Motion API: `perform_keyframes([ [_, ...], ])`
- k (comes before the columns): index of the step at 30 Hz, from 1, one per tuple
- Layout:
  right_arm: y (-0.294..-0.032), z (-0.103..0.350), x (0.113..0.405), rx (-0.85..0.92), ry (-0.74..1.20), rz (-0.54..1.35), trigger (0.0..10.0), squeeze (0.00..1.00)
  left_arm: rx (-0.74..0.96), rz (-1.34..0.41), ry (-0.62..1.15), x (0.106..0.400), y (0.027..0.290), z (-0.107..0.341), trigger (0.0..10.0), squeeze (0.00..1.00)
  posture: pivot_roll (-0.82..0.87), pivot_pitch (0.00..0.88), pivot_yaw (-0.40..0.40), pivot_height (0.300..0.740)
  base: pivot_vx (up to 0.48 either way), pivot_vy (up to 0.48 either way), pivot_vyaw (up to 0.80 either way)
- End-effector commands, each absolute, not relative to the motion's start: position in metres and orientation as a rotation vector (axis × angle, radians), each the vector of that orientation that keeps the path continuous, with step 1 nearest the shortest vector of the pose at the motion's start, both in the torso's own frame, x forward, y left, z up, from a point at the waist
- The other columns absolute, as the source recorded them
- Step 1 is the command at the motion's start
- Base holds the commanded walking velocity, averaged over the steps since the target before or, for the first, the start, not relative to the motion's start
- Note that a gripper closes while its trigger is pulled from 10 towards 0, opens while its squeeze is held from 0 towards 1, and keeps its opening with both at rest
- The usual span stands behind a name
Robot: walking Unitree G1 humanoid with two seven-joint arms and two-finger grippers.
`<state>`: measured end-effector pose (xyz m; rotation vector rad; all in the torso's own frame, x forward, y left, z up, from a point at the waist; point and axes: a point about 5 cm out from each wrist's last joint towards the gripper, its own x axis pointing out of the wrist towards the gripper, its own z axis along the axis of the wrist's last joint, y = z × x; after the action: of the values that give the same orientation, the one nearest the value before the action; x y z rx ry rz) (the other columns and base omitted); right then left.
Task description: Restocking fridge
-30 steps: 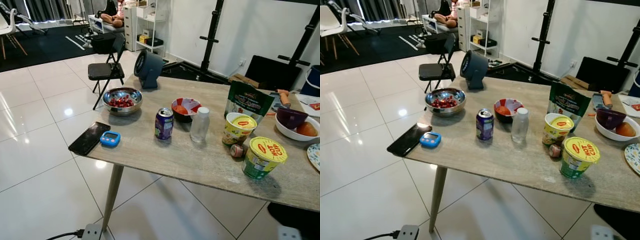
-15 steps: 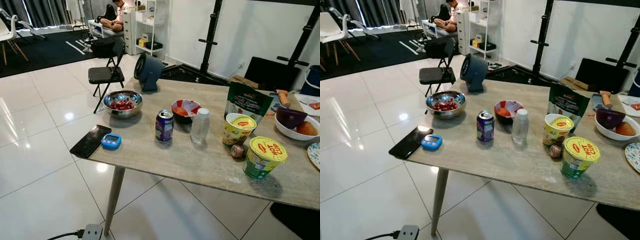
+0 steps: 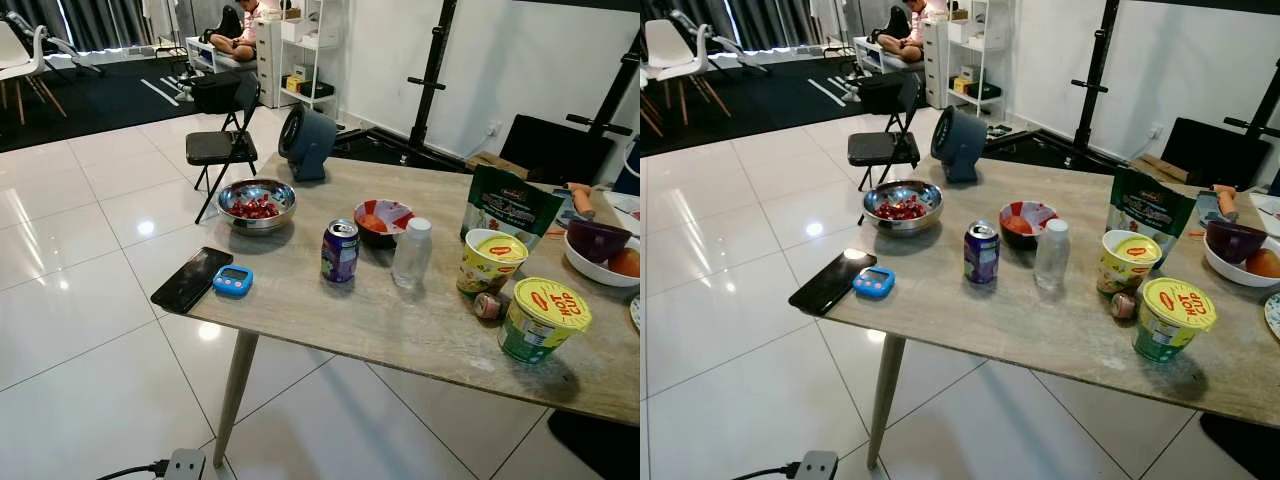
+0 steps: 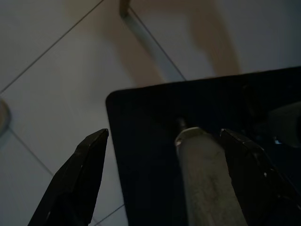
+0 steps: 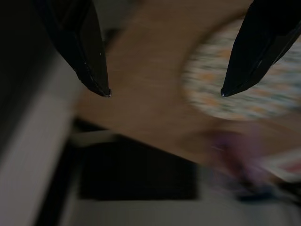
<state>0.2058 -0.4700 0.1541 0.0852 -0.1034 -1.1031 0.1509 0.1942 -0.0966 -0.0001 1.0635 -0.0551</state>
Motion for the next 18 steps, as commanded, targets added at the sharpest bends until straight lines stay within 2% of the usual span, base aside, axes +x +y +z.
perform_keyframes([
  [1, -0.466, 0.163, 0.214, 0.134, -0.191, -1.023, 10.0, 0.0, 0.003, -0.054, 1.076, 0.148, 0.196, -0.097, 10.0, 0.0, -0.04, 0.0, 0.005, 0.74, 0.0, 0.0, 0.0],
  [3, -0.463, 0.166, 0.221, 0.169, -0.228, -0.958, 10.0, 0.0, 0.004, -0.054, 1.076, 0.148, 0.195, -0.097, 10.0, 0.0, -0.04, 0.0, 0.006, 0.74, 0.0, 0.0, 0.0],
  [8, -0.443, 0.178, 0.251, 0.374, -0.382, -0.64, 10.0, 0.0, 0.006, -0.058, 1.075, 0.15, 0.195, -0.097, 10.0, 0.0, -0.04, 0.0, 0.004, 0.74, 0.0, 0.0, 0.0],
  [11, -0.428, 0.177, 0.264, 0.403, -0.389, -0.454, 10.0, 0.0, 0.009, -0.062, 1.072, 0.151, 0.195, -0.097, 10.0, 0.0, -0.05, 0.0, 0.006, 0.74, 0.0, 0.0, 0.0],
  [16, -0.415, 0.168, 0.27, 0.413, -0.367, -0.295, 10.0, 0.0, 0.015, -0.067, 1.071, 0.152, 0.195, -0.096, 10.0, 0.0, -0.05, 0.0, 0.006, 0.74, 0.0, 0.0, 0.0],
  [18, -0.415, 0.168, 0.27, 0.413, -0.367, -0.295, 10.0, 0.0, 0.015, -0.067, 1.071, 0.152, 0.195, -0.096, 10.0, 0.0, -0.05, 0.0, 0.006, 0.74, 0.0, 0.0, 0.0],
])
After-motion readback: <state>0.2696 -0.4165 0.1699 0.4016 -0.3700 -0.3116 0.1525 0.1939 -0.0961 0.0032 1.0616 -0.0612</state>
